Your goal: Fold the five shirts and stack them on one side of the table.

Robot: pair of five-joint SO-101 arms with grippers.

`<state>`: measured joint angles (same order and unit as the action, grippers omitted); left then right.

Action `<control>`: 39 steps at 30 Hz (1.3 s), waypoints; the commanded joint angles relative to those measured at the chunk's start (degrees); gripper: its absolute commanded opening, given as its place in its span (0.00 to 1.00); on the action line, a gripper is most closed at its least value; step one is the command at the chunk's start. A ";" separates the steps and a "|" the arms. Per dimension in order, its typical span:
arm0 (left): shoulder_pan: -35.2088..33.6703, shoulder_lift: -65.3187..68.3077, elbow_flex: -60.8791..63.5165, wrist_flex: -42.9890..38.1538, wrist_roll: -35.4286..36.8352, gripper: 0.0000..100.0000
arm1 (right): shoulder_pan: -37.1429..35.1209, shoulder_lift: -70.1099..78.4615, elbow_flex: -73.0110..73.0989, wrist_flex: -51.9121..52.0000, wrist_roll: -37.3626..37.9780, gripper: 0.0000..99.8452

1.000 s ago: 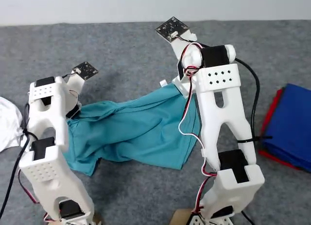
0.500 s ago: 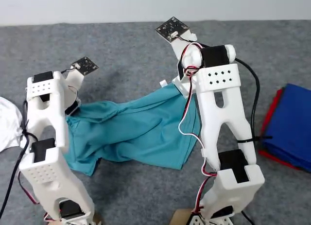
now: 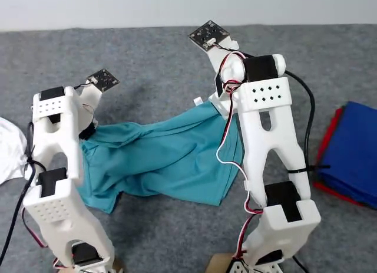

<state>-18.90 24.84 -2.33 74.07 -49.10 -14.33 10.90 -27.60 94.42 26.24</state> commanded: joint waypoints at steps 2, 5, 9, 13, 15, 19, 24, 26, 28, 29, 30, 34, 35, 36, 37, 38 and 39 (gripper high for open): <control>0.44 -4.13 -1.89 0.70 0.26 0.00 | -0.31 -0.92 -0.70 -0.48 0.26 0.01; 0.00 -5.80 -3.38 1.76 0.70 0.00 | -0.13 -1.89 -3.08 -0.40 0.18 0.01; -0.09 -11.87 -8.40 5.19 6.51 0.00 | 0.57 -4.35 -8.35 -0.40 -0.70 0.01; -0.09 -19.16 -15.08 5.63 14.15 0.00 | 2.51 -7.43 -14.68 -0.40 -1.67 0.01; -0.09 -22.86 -18.15 5.63 17.93 0.00 | 3.82 -9.10 -18.46 -0.40 -1.67 0.01; 0.00 -29.98 -22.81 5.63 22.51 0.00 | 7.34 -12.35 -25.58 -0.40 -1.67 0.01; 0.00 -38.24 -27.82 5.63 23.21 0.00 | 8.75 -17.01 -32.00 -0.40 -1.58 0.01; 0.00 -41.49 -29.41 5.63 23.21 0.00 | 8.75 -19.21 -32.88 -0.40 -1.49 0.01; 0.00 -44.57 -31.08 5.45 23.12 0.00 | 9.71 -21.58 -32.79 -0.40 -1.49 0.01; 0.00 -45.89 -32.04 5.36 23.12 0.00 | 10.33 -22.55 -32.79 -0.40 -1.49 0.01; 0.00 -46.95 -33.01 5.36 23.12 0.00 | 11.12 -23.43 -32.79 -0.31 -1.49 0.01; 0.00 -49.58 -37.23 5.19 23.12 0.00 | 13.41 -26.15 -32.79 2.95 -1.49 0.01; 0.00 -50.02 -38.29 5.19 23.12 0.00 | 13.49 -26.68 -32.79 3.56 -1.49 0.01; 0.00 -50.37 -39.52 5.36 23.12 0.00 | 13.49 -27.21 -33.05 4.26 -1.49 0.01; 0.00 -50.81 -40.84 5.54 23.03 0.00 | 13.49 -27.91 -33.05 4.88 -1.49 0.01; 0.00 -51.16 -41.98 5.54 23.03 0.00 | 13.49 -28.70 -33.05 5.41 -1.49 0.01; 0.00 -51.52 -43.03 5.54 22.95 0.00 | 13.49 -29.58 -33.05 5.76 -1.49 0.01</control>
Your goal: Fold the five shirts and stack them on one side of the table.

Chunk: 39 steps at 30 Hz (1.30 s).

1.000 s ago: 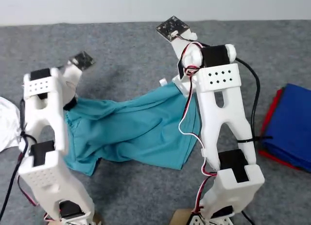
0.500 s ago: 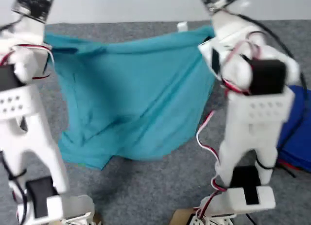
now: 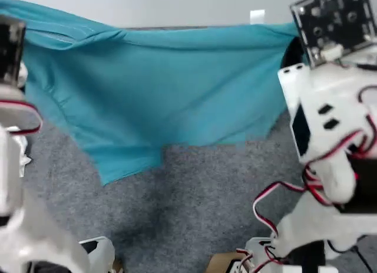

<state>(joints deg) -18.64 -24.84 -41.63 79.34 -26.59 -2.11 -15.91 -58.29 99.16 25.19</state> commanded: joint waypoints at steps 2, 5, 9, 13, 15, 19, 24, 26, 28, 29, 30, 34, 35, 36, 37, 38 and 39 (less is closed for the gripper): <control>-0.26 -2.73 -5.58 0.18 0.44 0.00 | 1.27 -4.62 -2.37 0.92 -0.44 0.01; -0.26 -3.60 -8.04 -0.09 0.53 0.00 | 1.36 -7.34 -2.37 0.31 -0.44 0.01; -0.26 -3.69 -11.82 -0.09 0.53 0.00 | 1.45 -10.15 -2.37 -0.13 -0.35 0.01; -0.35 -3.87 -17.01 0.00 0.44 0.00 | 4.26 -13.67 -2.37 -2.51 1.32 0.01; -0.35 -4.31 -19.47 0.18 0.35 0.00 | 5.41 -15.25 -2.37 -2.68 2.99 0.01; -0.35 -5.98 -21.41 0.35 -1.23 0.00 | 5.76 -17.80 -2.11 -1.36 5.80 0.01; -0.26 -5.71 -20.53 5.89 -3.69 0.00 | 5.41 -14.81 1.85 2.33 6.59 0.01; -0.26 -4.57 -17.54 8.88 -4.31 0.00 | 5.41 -12.70 5.19 2.51 6.59 0.01; -0.26 -3.25 -13.49 10.64 -5.10 0.00 | 4.97 -10.51 8.79 1.63 6.51 0.01; -0.26 -2.29 -10.59 10.99 -5.45 0.00 | 3.91 -9.19 10.64 1.01 6.51 0.01; -0.26 -1.23 -7.78 11.08 -5.45 0.00 | 2.86 -7.78 12.48 0.31 6.51 0.01; 0.09 4.22 4.44 9.05 -5.36 0.00 | 1.01 -1.45 19.52 -4.09 6.51 0.01; 0.18 6.24 7.69 7.12 -5.36 0.00 | 0.66 0.40 21.19 -6.02 6.51 0.01; 0.18 8.35 10.59 4.84 -5.27 0.00 | 0.57 2.33 22.77 -8.04 6.51 0.01; 0.18 10.81 13.32 2.02 -5.27 0.00 | 0.57 4.35 24.35 -10.42 6.51 0.01; 0.18 13.19 15.52 -1.05 -5.19 0.00 | 0.57 6.29 25.76 -12.97 6.51 0.01; 0.18 15.82 17.45 -4.40 -5.19 0.00 | 0.57 8.13 26.99 -15.60 6.51 0.01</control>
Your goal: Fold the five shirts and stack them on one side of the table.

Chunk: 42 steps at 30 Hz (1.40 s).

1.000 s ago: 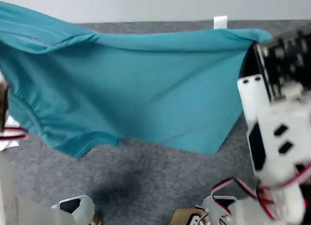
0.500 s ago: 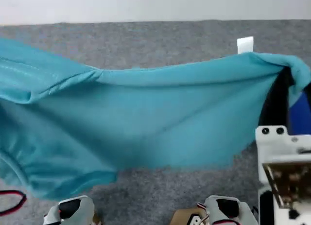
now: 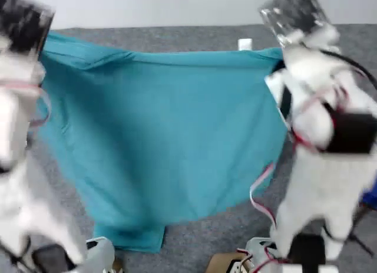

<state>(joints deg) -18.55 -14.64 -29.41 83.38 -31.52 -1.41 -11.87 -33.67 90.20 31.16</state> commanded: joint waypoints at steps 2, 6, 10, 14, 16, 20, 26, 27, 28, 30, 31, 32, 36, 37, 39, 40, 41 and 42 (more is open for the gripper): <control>0.53 11.16 6.90 -14.07 -0.26 0.00 | -0.04 8.31 4.31 -11.91 0.53 0.01; 2.55 21.27 6.90 -22.51 -0.44 0.00 | -0.04 17.27 5.19 -21.41 0.53 0.01; 4.22 29.54 4.00 -29.01 -0.44 0.00 | 0.84 24.92 5.19 -31.25 0.70 0.01; 5.71 37.63 -4.09 -29.54 -0.44 0.00 | 1.27 30.11 5.19 -36.18 0.70 0.01; 5.71 40.97 -8.40 -26.99 -0.44 0.00 | 1.01 31.25 5.10 -36.18 0.70 0.01; 4.31 46.42 -15.43 -18.29 -0.44 0.00 | -0.04 32.57 5.10 -36.18 0.62 0.01; 1.14 51.25 -19.03 -4.22 -0.26 0.00 | -5.67 36.62 5.10 -35.21 0.53 0.01; 0.62 51.78 -18.86 -2.46 -0.26 0.00 | -6.81 37.49 5.10 -35.21 0.53 0.02; 0.18 52.22 -18.86 -0.88 -0.26 0.00 | -7.78 38.46 5.10 -35.12 0.35 0.04; -0.35 53.19 -18.68 1.58 0.09 0.00 | -9.63 40.31 5.01 -35.12 -3.52 0.11; -0.62 53.63 -18.68 2.29 1.05 0.00 | -10.42 41.10 4.57 -35.12 -6.77 0.15; -0.88 53.98 -18.68 2.64 2.02 0.00 | -11.30 42.07 3.60 -34.59 -9.49 0.17; -1.23 55.30 -18.68 2.81 3.43 0.00 | -15.43 48.57 -5.89 -27.56 -11.96 0.18; -1.23 55.56 -18.68 2.81 3.52 0.00 | -16.22 50.68 -9.49 -25.36 -12.13 0.18; -1.14 56.00 -18.68 2.81 3.52 0.00 | -17.27 55.16 -17.32 -20.62 -12.22 0.18; -1.05 56.26 -18.68 2.81 3.52 0.00 | -17.54 57.45 -21.54 -18.15 -12.48 0.18; -1.05 56.35 -18.68 2.81 3.87 0.00 | -17.71 59.65 -26.02 -15.69 -13.01 0.18; -1.05 56.53 -18.68 2.73 4.66 0.00 | -17.71 61.76 -30.33 -13.32 -13.27 0.18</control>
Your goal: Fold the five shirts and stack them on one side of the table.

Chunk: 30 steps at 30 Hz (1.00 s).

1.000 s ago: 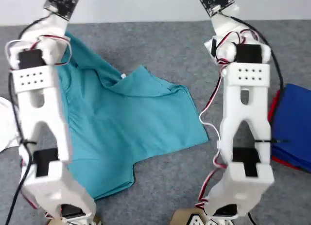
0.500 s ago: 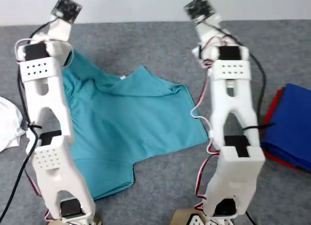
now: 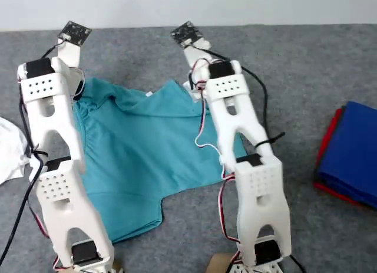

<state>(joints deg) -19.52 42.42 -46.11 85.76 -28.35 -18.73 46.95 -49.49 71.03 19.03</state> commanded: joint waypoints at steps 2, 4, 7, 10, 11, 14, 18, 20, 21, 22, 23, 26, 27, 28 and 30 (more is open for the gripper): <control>0.00 -0.18 -1.98 0.26 2.64 0.00 | -0.48 7.08 -22.15 9.89 -1.14 0.18; 0.09 0.44 -1.98 0.26 2.73 0.00 | -0.48 11.12 -27.87 12.26 -1.14 0.19; 0.09 1.41 -2.07 0.18 3.60 0.00 | -1.27 15.78 -31.82 13.23 -1.14 0.19; 0.09 2.11 -2.15 0.26 4.31 0.00 | -2.51 19.38 -32.97 11.82 -1.14 0.19; 0.09 2.20 -2.15 0.35 4.31 0.00 | -2.95 20.35 -32.97 10.95 -1.14 0.19; -0.18 2.20 -2.07 0.35 4.31 0.00 | -4.09 23.08 -32.79 7.78 -1.14 0.19; -0.26 2.02 -2.15 0.35 4.31 0.00 | -4.44 27.12 -32.70 6.55 -1.05 0.18; -0.26 1.85 -2.15 0.44 4.31 0.00 | -4.00 27.74 -33.14 6.90 -0.88 0.13; -0.26 1.76 -2.15 0.44 4.31 0.00 | -3.65 27.56 -33.14 7.08 -0.79 0.09; -0.26 1.76 -2.15 0.44 4.31 0.00 | -3.47 27.12 -33.14 7.69 -0.53 0.04; -0.26 1.76 -2.15 0.44 4.31 0.00 | -3.47 26.42 -33.23 8.75 0.70 0.00; -0.26 1.76 -2.24 0.44 4.31 0.00 | -3.21 23.34 -33.23 15.16 4.66 0.01; -0.26 1.76 -2.24 0.44 4.31 0.00 | -3.12 22.37 -33.23 17.27 5.10 0.01; -0.26 1.76 -2.24 0.44 4.31 0.00 | -2.68 21.23 -33.23 19.38 5.36 0.01; -0.18 1.67 -2.24 0.44 4.31 0.00 | -1.80 19.03 -33.23 22.99 5.36 0.01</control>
<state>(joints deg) -19.60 45.49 -46.11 85.85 -24.57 -22.51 72.18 -80.18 89.32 23.25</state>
